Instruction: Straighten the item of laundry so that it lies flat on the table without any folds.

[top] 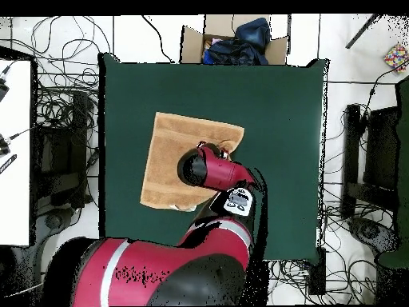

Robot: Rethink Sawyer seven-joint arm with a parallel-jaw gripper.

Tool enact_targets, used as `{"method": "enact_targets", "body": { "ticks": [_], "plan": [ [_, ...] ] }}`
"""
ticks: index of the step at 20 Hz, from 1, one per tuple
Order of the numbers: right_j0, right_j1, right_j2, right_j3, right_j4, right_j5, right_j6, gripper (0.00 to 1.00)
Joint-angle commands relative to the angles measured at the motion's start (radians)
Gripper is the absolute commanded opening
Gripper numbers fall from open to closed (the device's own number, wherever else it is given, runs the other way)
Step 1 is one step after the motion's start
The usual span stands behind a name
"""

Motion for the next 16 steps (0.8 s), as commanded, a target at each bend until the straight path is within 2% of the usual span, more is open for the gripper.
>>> {"method": "enact_targets", "body": {
  "ticks": [1,4,8,14,16],
  "plan": [
    [-0.006,0.160,-0.107,-0.080,-0.052,-0.078,0.085,0.00],
    [0.008,0.191,-0.142,-0.102,-0.051,-0.090,0.091,0.00],
    [0.009,0.190,-0.178,-0.070,-0.083,-0.126,0.080,0.00],
    [-0.100,0.155,-0.155,0.026,-0.227,-0.162,0.040,0.00],
    [-0.152,0.150,-0.124,0.061,-0.254,-0.105,0.038,0.00]
  ]
}}
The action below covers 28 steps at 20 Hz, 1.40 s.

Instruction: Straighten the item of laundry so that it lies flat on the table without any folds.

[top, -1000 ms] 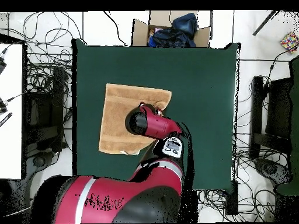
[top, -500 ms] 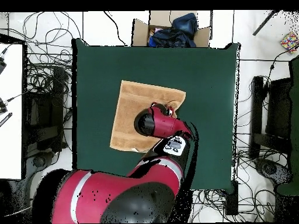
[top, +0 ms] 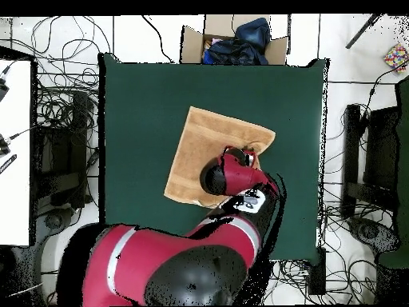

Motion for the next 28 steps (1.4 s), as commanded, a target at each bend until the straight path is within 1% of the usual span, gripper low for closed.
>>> {"method": "enact_targets", "body": {
  "ticks": [1,4,5,7,10,12,17,20,22,24,28],
  "plan": [
    [-0.171,0.045,0.059,0.130,-0.130,0.108,0.023,0.00],
    [-0.313,0.005,0.192,0.179,-0.201,0.257,-0.051,0.00],
    [-0.360,-0.003,0.237,0.194,-0.228,0.288,-0.080,0.00],
    [-0.427,-0.017,0.301,0.222,-0.269,0.343,-0.117,0.00],
    [-0.508,-0.032,0.384,0.255,-0.320,0.424,-0.165,0.00],
    [-0.550,-0.032,0.429,0.267,-0.356,0.452,-0.192,0.00],
    [-0.654,0.004,0.533,0.292,-0.407,0.523,-0.230,0.00],
    [-0.695,0.018,0.568,0.314,-0.426,0.511,-0.216,0.00],
    [-0.712,0.017,0.583,0.333,-0.450,0.450,-0.185,0.00],
    [-0.689,0.002,0.563,0.343,-0.463,0.403,-0.129,0.00],
    [-0.682,-0.015,0.553,0.367,-0.460,0.412,-0.083,0.00]
  ]
}}
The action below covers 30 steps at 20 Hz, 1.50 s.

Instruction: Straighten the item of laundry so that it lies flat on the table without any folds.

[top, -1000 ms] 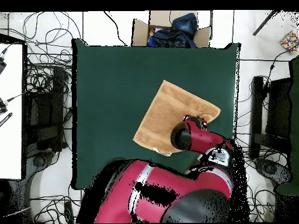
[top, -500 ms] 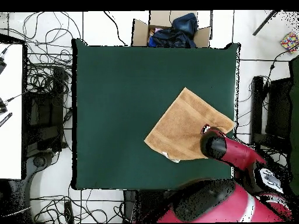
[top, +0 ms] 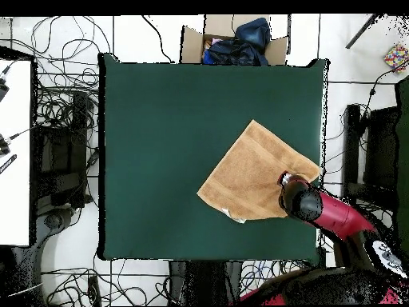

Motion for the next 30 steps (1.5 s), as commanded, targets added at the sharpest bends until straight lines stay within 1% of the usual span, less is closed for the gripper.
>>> {"method": "enact_targets", "body": {
  "ticks": [1,4,6,8,13,17,25,30],
  "plan": [
    [0.023,0.205,0.102,0.245,-0.105,0.184,-0.051,0.00],
    [0.045,0.209,0.080,0.238,-0.049,0.287,-0.020,0.00],
    [0.033,0.221,0.082,0.233,0.005,0.395,-0.014,0.00],
    [0.040,0.229,0.075,0.219,0.030,0.460,-0.014,0.00],
    [0.064,0.225,0.050,0.215,0.062,0.533,-0.009,0.00],
    [0.068,0.220,0.043,0.223,0.070,0.556,-0.005,0.00],
    [0.072,0.205,0.036,0.255,0.043,0.526,0.007,0.00],
    [0.074,0.203,0.027,0.281,0.042,0.497,0.029,0.00]
  ]
}}
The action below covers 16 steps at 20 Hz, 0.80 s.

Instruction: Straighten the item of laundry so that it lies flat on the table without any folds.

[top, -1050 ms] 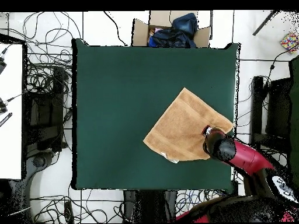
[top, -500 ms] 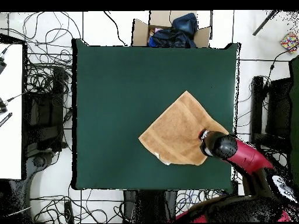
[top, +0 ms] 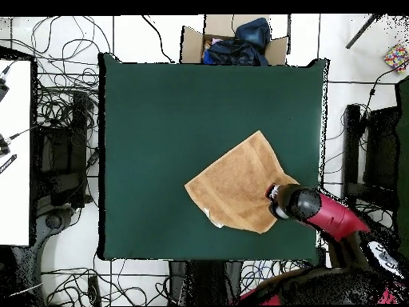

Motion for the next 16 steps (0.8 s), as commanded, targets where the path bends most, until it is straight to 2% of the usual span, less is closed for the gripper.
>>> {"method": "enact_targets", "body": {
  "ticks": [1,6,11,12,16],
  "plan": [
    [0.060,0.213,0.025,0.245,-0.031,0.209,0.032,0.00],
    [0.043,0.198,0.035,0.293,-0.020,0.111,0.076,0.00],
    [0.065,0.170,0.023,0.321,-0.017,0.044,0.125,0.00],
    [0.059,0.166,0.030,0.329,-0.022,0.007,0.125,1.00],
    [0.101,0.133,0.007,0.336,-0.080,-0.235,0.181,1.00]
  ]
}}
